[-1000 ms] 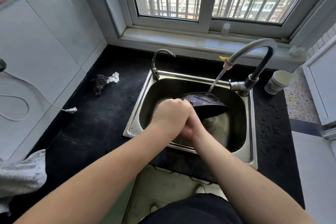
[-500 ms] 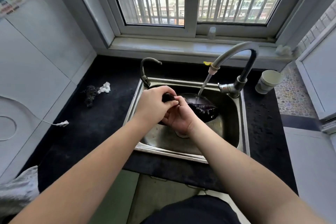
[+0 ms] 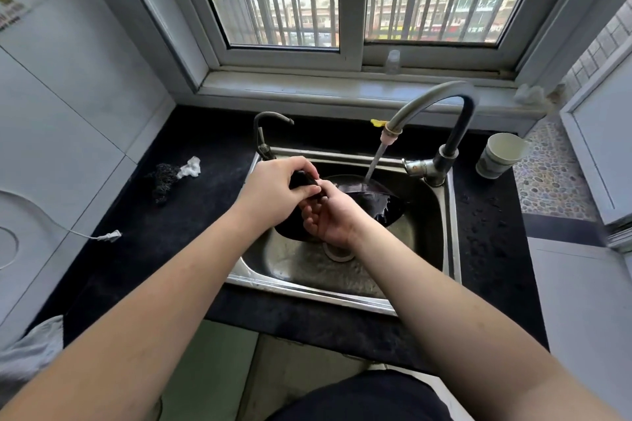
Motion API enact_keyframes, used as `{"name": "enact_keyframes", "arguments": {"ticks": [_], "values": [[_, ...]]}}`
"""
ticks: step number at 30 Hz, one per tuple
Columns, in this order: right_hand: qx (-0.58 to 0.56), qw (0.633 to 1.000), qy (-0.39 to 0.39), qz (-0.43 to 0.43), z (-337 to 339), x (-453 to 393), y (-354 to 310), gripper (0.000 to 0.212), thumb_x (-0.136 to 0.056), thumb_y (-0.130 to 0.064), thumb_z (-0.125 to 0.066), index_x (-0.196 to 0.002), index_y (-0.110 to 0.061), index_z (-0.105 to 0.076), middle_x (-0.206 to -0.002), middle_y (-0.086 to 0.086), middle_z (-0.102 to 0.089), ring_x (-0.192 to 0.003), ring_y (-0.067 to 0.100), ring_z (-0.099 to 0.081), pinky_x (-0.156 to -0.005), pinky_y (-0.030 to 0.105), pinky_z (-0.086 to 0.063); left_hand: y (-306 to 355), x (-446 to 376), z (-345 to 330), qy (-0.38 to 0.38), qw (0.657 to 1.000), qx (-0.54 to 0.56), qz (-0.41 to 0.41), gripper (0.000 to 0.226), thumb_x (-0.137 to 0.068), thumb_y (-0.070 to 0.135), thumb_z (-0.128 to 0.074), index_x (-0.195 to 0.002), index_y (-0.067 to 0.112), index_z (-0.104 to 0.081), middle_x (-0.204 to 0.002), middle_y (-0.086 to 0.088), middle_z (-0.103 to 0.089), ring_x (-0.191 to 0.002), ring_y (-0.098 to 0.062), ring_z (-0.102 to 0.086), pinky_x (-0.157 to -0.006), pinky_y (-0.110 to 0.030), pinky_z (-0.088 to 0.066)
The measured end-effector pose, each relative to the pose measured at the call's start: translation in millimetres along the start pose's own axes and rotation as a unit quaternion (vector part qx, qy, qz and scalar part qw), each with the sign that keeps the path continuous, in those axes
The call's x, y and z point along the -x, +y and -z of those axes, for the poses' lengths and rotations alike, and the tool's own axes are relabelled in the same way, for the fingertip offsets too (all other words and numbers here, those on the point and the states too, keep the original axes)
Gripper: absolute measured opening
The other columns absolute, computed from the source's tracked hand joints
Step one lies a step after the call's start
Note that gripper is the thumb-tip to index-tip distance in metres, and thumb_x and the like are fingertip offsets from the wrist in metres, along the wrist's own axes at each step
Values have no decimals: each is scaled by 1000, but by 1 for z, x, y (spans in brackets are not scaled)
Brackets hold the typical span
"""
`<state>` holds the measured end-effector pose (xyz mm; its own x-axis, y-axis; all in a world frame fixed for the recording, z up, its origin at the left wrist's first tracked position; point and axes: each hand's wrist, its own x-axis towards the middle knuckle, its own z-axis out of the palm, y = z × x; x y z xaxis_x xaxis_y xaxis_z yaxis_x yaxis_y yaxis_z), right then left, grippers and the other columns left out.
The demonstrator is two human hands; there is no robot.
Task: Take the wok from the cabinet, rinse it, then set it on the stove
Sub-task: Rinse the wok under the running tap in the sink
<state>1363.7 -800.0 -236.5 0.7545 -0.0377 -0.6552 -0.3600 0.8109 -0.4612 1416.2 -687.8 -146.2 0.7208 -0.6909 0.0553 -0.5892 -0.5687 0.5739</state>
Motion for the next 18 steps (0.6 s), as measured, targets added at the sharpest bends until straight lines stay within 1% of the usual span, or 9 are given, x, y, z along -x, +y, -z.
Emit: {"name": "enact_keyframes", "arguments": {"ticks": [3,6,9,11,13,15,18], "values": [[-1,1000,-6,3,0,1,2,33,-97,-38,-44,-77,-14,-55,-53,-1,-56,-44,10,-54,-45,19,-45,1,1,0,-12,1000,-2,-3,14,-77,28,-76,-90,30,-71,-84,8,-71,-85,-9,-65,-82,-35,-52],[-3,1000,-13,7,2,3,2,31,-97,-36,-42,-80,-13,-56,-51,-1,-54,-44,10,-53,-45,20,-46,2,3,-2,-26,1000,12,-6,14,-77,28,-76,-89,31,-71,-86,12,-72,-87,-6,-65,-83,-35,-52],[-11,1000,-26,8,6,4,5,35,-98,-35,-38,-85,-12,-60,-52,0,-55,-44,10,-54,-45,20,-47,0,8,-3,-41,998,47,-5,16,-77,26,-77,-90,33,-71,-90,15,-72,-90,-1,-65,-86,-35,-52],[-17,999,-34,8,11,6,8,34,-98,-34,-38,-85,-12,-61,-53,0,-55,-45,11,-55,-45,21,-48,0,14,-5,-53,996,75,-4,18,-78,22,-78,-91,32,-71,-91,15,-72,-90,-1,-66,-86,-35,-53],[-25,999,-44,11,15,8,11,32,-97,-33,-39,-86,-12,-61,-58,2,-55,-46,11,-56,-46,21,-49,4,20,-7,-60,993,100,-9,19,-78,18,-77,-92,29,-72,-92,14,-73,-89,-2,-67,-86,-34,-53],[-34,998,-50,16,21,11,14,31,-97,-34,-40,-91,-13,-62,-68,4,-59,-51,13,-58,-48,23,-51,9,25,-12,-63,990,123,-20,20,-78,14,-77,-94,25,-72,-93,12,-73,-92,-2,-67,-88,-33,-53],[-47,997,-60,30,32,14,14,32,-96,-34,-40,-95,-13,-63,-83,7,-66,-66,16,-60,-56,26,-53,16,28,-24,-57,989,134,-28,21,-79,18,-76,-96,29,-71,-94,14,-72,-94,-3,-67,-88,-35,-53]]}}
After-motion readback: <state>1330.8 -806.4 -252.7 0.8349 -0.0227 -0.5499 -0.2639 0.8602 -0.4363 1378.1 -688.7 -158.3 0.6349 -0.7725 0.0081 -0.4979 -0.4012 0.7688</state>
